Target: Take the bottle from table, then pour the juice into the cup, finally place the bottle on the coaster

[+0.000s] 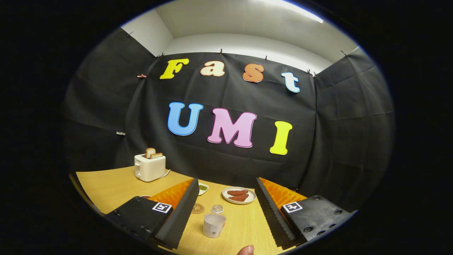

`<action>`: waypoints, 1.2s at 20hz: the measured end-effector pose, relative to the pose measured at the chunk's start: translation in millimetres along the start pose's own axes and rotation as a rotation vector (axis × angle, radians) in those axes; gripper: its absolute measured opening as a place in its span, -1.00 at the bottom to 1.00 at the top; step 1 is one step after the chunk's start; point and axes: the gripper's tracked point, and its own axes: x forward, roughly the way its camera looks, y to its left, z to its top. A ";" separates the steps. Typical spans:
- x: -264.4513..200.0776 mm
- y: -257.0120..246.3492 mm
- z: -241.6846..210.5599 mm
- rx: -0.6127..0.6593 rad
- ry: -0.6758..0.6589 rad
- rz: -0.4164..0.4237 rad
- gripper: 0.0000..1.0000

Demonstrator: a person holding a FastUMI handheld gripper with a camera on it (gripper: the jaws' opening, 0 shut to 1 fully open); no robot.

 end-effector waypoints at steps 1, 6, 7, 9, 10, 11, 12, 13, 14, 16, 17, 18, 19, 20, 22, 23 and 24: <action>1.0 1.8 -3.4 -0.002 0.001 0.003 0.94; 1.7 15.3 -29.1 -0.008 -0.011 0.037 0.94; 1.6 18.1 -37.3 -0.004 -0.010 0.042 0.94; 3.5 24.6 -55.6 0.008 0.001 0.050 0.94; 5.3 28.1 -64.4 0.009 0.008 0.053 0.94; 5.8 31.8 -71.1 0.007 0.013 0.058 0.94; 7.2 36.0 -79.4 0.007 0.020 0.063 0.95; 8.1 40.7 -86.4 0.012 0.029 0.068 0.95; 9.9 45.0 -94.1 0.020 0.036 0.074 0.94; 14.1 53.5 -110.5 0.036 0.061 0.077 0.94; 17.1 55.5 -121.1 0.044 0.074 0.072 0.94; 18.9 55.6 -131.5 0.052 0.091 0.058 0.94; 21.3 53.9 -142.2 0.064 0.111 0.042 0.94; 24.6 50.3 -154.2 0.079 0.132 0.021 0.94; 29.8 41.2 -171.9 0.111 0.161 -0.021 0.95; 32.6 39.5 -179.2 0.117 0.173 -0.039 0.95; 35.6 37.2 -186.9 0.121 0.184 -0.047 0.94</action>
